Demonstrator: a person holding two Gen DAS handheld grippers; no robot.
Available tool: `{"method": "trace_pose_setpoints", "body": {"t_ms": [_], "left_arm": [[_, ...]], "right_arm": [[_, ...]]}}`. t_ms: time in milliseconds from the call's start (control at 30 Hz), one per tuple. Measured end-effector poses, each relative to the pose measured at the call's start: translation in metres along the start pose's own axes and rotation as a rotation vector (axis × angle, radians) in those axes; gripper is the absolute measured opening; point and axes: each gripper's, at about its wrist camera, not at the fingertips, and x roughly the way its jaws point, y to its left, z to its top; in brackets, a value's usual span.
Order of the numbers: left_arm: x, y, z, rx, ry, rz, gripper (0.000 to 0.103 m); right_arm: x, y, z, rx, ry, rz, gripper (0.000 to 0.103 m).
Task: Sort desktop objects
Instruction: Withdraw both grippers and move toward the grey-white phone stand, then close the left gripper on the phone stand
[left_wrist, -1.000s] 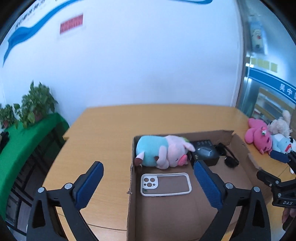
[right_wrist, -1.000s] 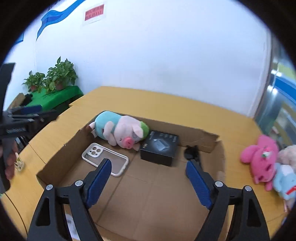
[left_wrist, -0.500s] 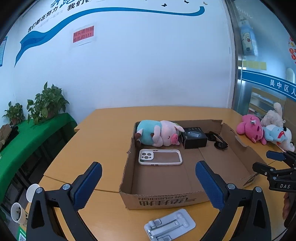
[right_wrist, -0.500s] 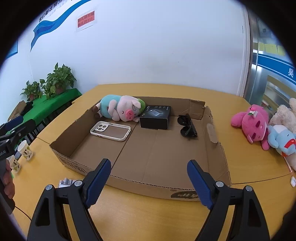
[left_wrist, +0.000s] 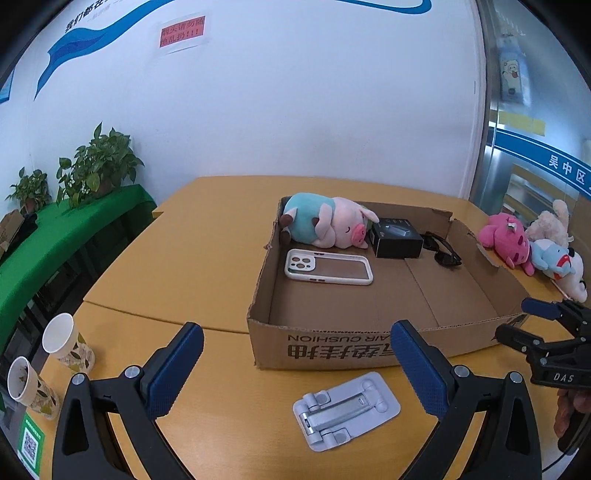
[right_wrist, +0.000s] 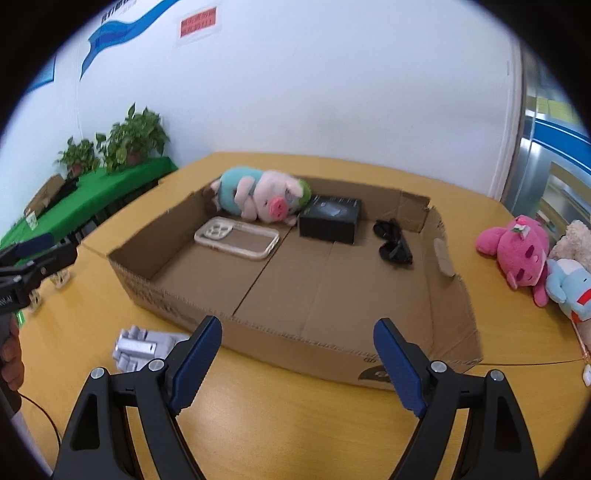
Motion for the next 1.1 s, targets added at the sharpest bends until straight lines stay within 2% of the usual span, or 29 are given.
{"method": "trace_pose_setpoints", "body": {"t_ms": [300,400,500,567,633,700,767,833,900,933,1000,1067,1100], "left_arm": [[0.04,0.016,-0.038,-0.083,0.181,-0.071,0.102],[0.052,0.019,-0.052,-0.108,0.242,-0.089,0.102],[0.061,0.021,-0.064,-0.126,0.289,-0.117,0.101],[0.066,0.022,-0.071,-0.145,0.309,-0.127,0.1],[0.072,0.022,-0.076,-0.159,0.333,-0.147,0.095],[0.078,0.022,-0.082,-0.171,0.364,-0.16,0.088],[0.083,0.022,-0.087,-0.185,0.391,-0.169,0.081],[0.082,0.021,-0.087,-0.187,0.372,-0.17,0.08],[0.082,0.017,-0.087,-0.171,0.367,-0.166,0.074],[0.082,0.014,-0.088,-0.151,0.365,-0.156,0.072],[0.082,0.008,-0.088,-0.118,0.365,-0.149,0.057],[0.082,0.002,-0.087,-0.109,0.371,-0.182,0.045],[0.081,0.0,-0.087,-0.103,0.368,-0.172,0.045]], "right_arm": [[0.038,0.063,-0.019,-0.089,0.11,0.281,0.085],[0.058,0.076,-0.027,-0.098,0.166,0.323,0.083],[0.074,0.085,-0.035,-0.095,0.212,0.403,0.081],[0.083,0.092,-0.038,-0.12,0.231,0.407,0.08],[0.09,0.096,-0.041,-0.133,0.243,0.396,0.074],[0.095,0.096,-0.042,-0.124,0.255,0.418,0.062],[0.099,0.096,-0.042,-0.134,0.26,0.403,0.055],[0.101,0.094,-0.043,-0.127,0.253,0.419,0.051],[0.103,0.094,-0.043,-0.125,0.247,0.431,0.043],[0.103,0.095,-0.042,-0.128,0.241,0.44,0.042],[0.104,0.096,-0.042,-0.126,0.238,0.442,0.042],[0.105,0.093,-0.043,-0.105,0.238,0.451,0.04],[0.105,0.09,-0.043,-0.085,0.239,0.461,0.037]]}}
